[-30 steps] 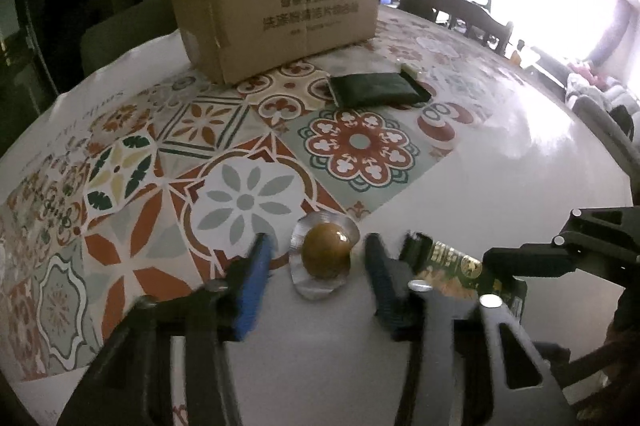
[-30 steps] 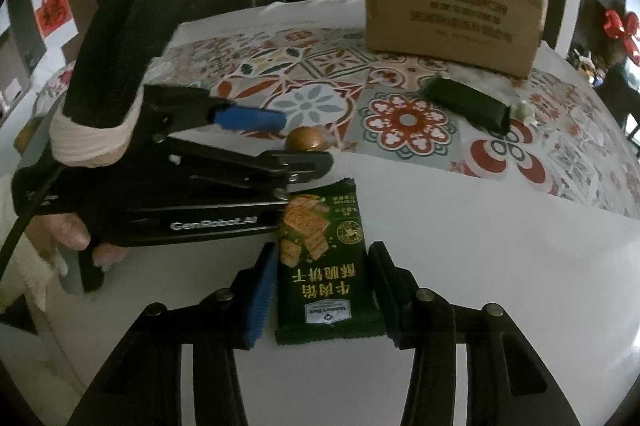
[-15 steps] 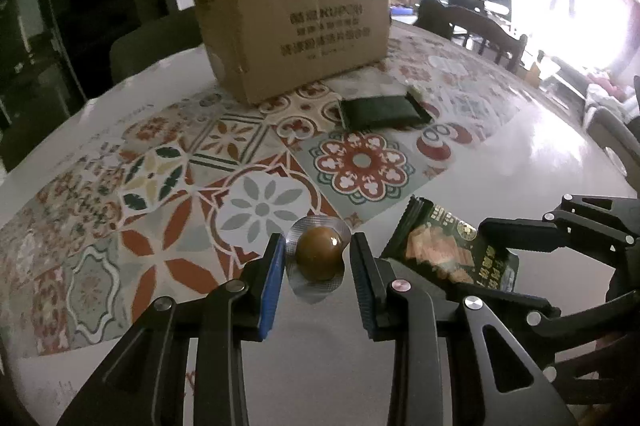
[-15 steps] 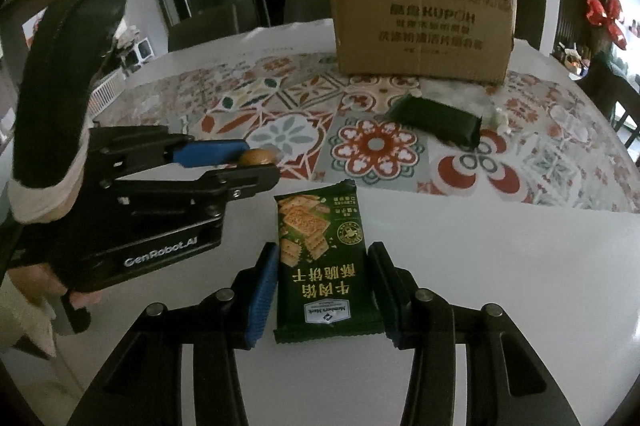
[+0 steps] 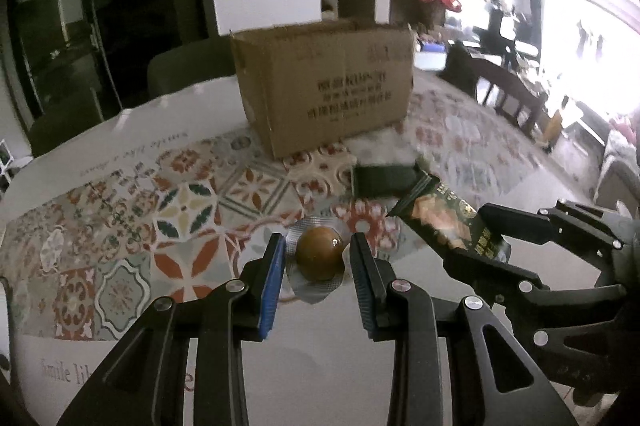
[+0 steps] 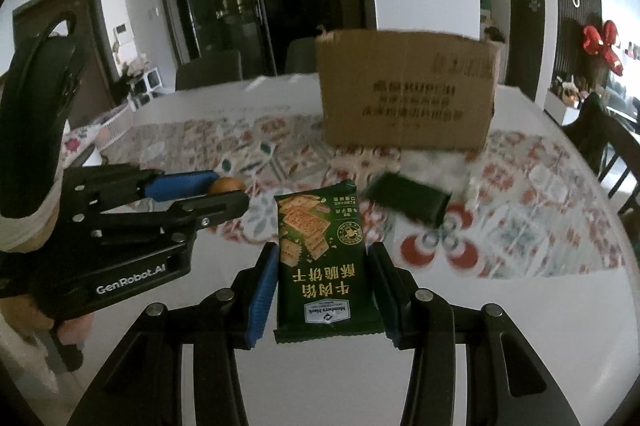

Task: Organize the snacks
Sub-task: 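Carry the ball snack and cracker pack over the cardboard box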

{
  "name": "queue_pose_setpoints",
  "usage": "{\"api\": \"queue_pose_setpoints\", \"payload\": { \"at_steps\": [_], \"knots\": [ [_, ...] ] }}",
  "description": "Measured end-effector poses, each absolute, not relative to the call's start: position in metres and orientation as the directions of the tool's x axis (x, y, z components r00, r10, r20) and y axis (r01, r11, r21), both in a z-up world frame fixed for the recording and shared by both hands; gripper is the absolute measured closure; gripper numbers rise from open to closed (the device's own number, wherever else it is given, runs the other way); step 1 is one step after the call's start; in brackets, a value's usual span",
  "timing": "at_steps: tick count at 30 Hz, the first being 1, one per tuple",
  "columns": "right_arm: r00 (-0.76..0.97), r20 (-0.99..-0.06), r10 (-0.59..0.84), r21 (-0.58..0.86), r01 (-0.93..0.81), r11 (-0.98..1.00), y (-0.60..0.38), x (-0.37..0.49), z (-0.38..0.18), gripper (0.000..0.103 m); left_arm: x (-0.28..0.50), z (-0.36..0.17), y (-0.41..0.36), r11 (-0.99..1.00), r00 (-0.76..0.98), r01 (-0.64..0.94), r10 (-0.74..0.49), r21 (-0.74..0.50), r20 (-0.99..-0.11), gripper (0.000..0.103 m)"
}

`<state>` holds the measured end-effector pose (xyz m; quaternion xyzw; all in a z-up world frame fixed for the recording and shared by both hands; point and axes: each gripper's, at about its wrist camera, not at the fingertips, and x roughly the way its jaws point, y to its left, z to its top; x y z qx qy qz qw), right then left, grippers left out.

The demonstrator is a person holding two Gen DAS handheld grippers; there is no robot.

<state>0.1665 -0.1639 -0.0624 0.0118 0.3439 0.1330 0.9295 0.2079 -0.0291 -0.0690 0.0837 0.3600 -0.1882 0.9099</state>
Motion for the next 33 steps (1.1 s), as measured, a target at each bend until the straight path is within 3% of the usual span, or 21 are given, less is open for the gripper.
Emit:
{"api": "queue_pose_setpoints", "payload": {
  "at_steps": [19, 33],
  "knots": [
    [0.835, -0.500, 0.229, 0.094, -0.211, 0.973, -0.211, 0.235, 0.006, 0.056, 0.272, -0.001, -0.055, 0.934, 0.769, 0.357, -0.290, 0.007, -0.570, 0.070],
    [0.856, -0.466, 0.224, 0.096, -0.202, 0.975, -0.232, 0.313, 0.042, 0.056, 0.345, 0.035, -0.074, 0.931, 0.789, 0.366, -0.310, 0.001, -0.530, 0.070]
  ]
}}
